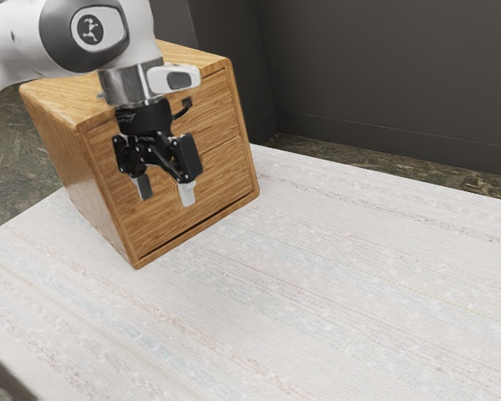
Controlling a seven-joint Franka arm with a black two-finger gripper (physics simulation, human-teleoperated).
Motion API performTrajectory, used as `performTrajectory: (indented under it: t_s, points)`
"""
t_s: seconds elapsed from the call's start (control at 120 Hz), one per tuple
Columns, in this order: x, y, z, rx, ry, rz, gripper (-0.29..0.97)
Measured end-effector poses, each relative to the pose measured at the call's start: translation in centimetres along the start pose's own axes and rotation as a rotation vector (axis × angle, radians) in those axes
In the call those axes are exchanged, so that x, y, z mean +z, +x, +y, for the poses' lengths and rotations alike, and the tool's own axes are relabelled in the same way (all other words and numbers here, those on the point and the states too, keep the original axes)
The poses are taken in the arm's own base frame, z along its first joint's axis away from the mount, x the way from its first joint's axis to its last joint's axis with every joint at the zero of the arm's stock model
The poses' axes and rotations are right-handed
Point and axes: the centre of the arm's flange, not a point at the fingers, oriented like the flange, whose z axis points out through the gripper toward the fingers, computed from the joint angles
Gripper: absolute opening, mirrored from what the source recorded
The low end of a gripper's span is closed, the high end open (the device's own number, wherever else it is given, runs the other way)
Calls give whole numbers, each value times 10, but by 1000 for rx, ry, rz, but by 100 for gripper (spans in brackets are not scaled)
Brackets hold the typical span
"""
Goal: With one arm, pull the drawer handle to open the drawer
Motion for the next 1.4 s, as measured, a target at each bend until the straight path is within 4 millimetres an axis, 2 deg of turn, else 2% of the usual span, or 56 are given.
performTrajectory:
  t_s: [0.167,0.183,0.2,0.242,0.283,0.342,0.433,0.55,0.658,0.725,0.867,0.992,1.133,1.225,1.4]
  points:
    - [-15,14,0,12,-1,147,68]
    - [-23,11,0,14,0,171,68]
    - [-40,2,2,18,3,213,68]
    - [-87,-31,6,29,8,329,68]
    - [-113,-52,7,32,11,397,68]
    - [-131,-68,5,31,14,447,68]
    - [-140,-75,2,30,9,481,68]
    - [-138,-62,3,35,10,516,68]
    - [-127,-37,9,42,60,532,68]
    - [-125,-28,10,37,121,547,68]
    - [-118,-18,0,4,215,553,68]
    - [-100,-14,-13,-11,247,512,68]
    - [-98,-9,-21,18,318,516,68]
    - [-82,2,-27,38,339,496,68]
    - [-69,29,-37,71,369,520,68]
